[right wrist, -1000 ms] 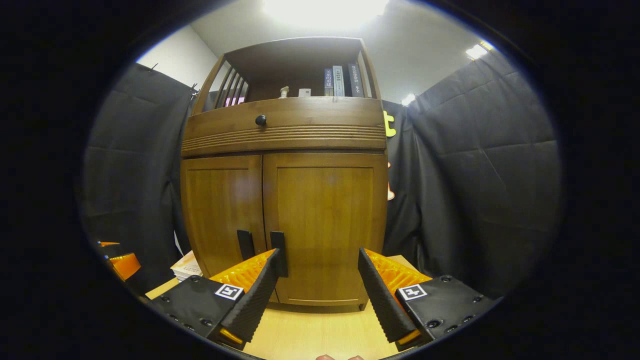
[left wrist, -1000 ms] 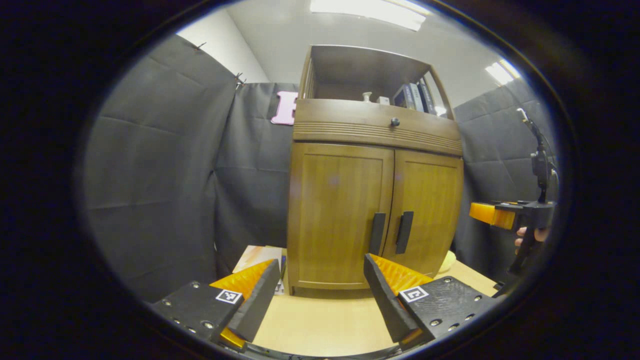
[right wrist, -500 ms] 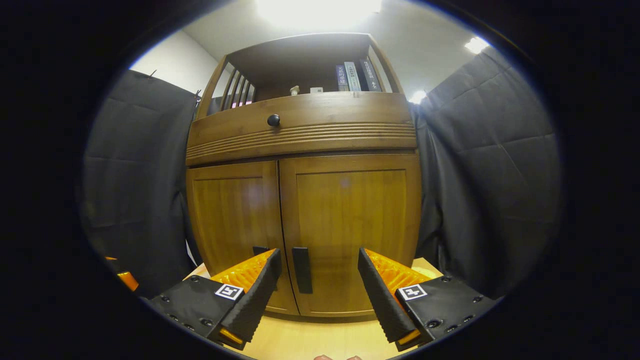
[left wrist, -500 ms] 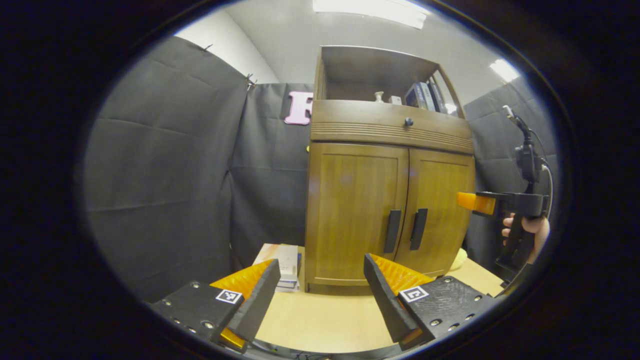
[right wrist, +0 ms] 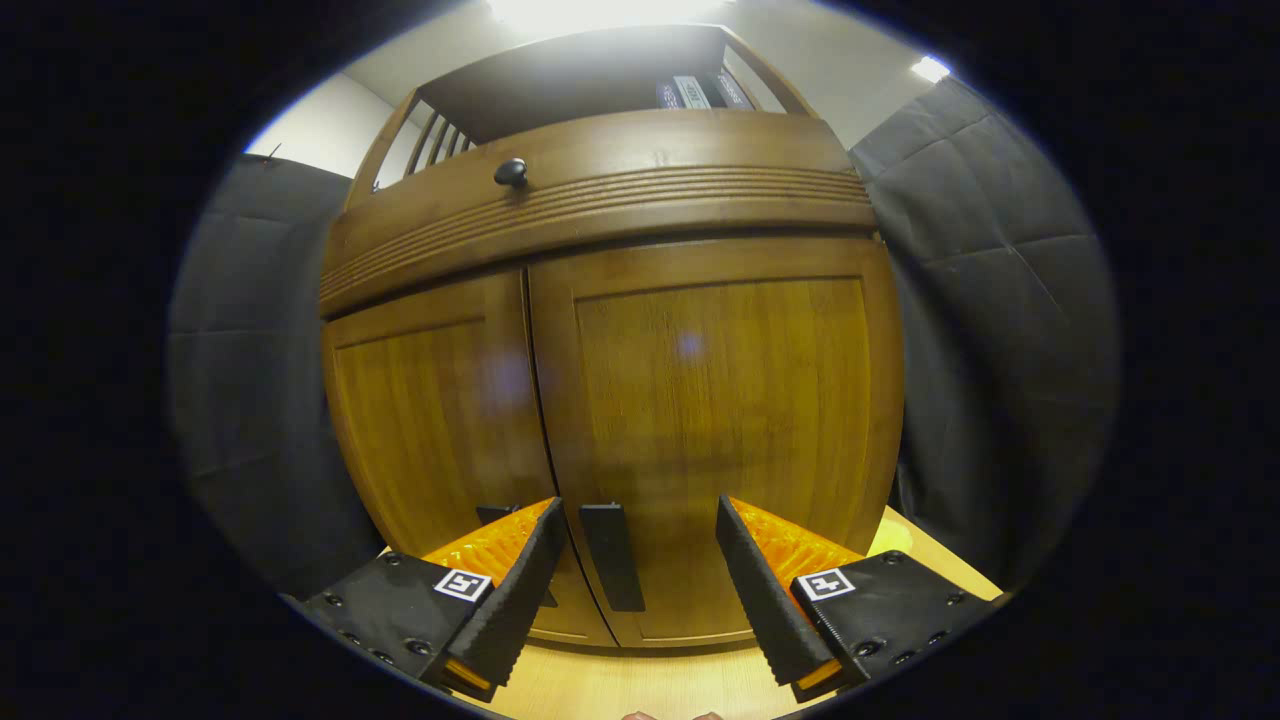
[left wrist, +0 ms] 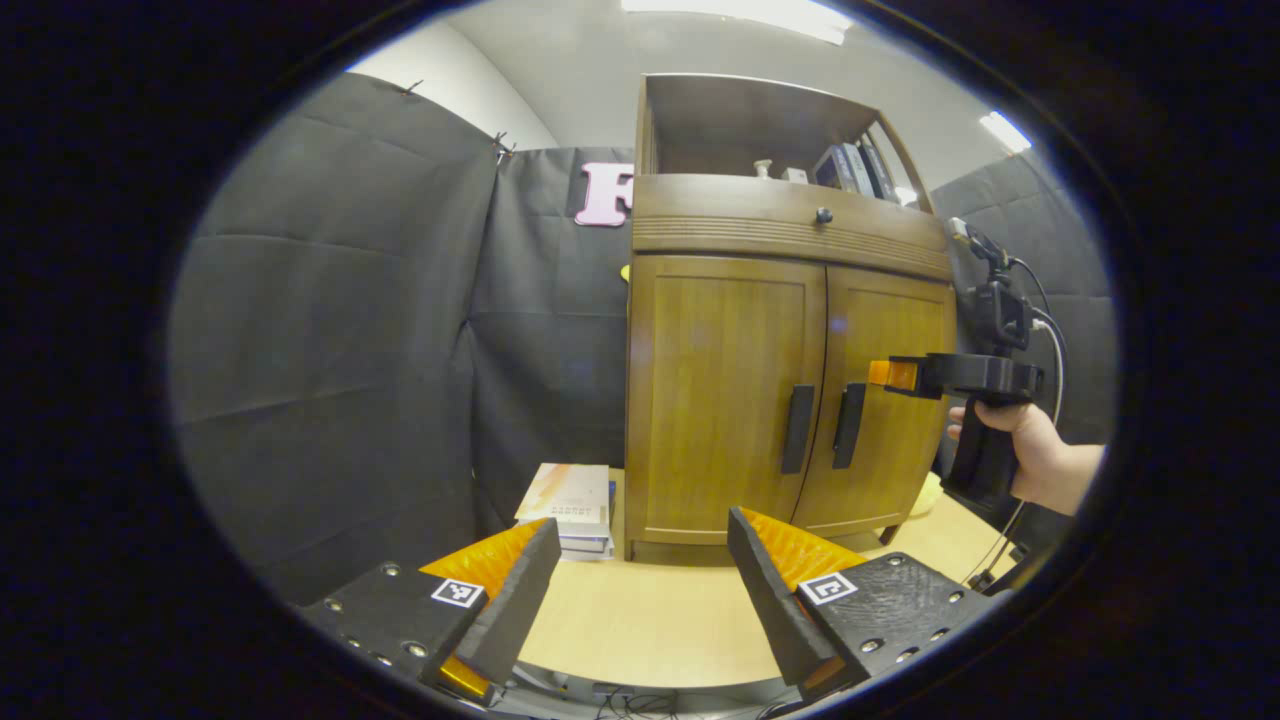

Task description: Open the right door of the double-door shoe cabinet with the right hand, and open the left door with the left hand.

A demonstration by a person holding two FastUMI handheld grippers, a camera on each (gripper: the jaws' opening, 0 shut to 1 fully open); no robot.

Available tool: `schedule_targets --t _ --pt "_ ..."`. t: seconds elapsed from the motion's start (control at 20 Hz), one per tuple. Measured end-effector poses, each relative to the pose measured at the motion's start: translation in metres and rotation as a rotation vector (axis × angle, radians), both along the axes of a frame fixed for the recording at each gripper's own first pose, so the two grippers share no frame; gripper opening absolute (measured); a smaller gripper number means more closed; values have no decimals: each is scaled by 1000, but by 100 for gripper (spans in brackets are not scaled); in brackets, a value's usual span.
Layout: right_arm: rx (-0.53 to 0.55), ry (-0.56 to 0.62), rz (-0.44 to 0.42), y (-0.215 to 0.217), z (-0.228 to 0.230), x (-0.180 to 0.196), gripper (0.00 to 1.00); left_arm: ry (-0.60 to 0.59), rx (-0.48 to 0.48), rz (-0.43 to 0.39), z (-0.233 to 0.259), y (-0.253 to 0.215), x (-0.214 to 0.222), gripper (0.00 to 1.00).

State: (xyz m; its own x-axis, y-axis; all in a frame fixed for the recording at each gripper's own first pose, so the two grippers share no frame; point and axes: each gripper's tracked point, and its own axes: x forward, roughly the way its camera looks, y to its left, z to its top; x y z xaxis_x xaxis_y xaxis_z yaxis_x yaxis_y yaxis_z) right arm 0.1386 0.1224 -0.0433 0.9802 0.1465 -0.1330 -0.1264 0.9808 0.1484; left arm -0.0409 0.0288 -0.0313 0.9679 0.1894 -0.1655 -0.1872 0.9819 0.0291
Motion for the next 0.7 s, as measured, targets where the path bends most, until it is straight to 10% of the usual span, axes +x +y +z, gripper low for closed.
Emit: schedule_targets --t 0.5,0.7 --pt "-29 105 8 23 -47 32 97 -24 -2 -12 5 -3 7 99" --pt "-40 115 32 32 -53 41 66 -8 -13 8 2 -3 7 99"
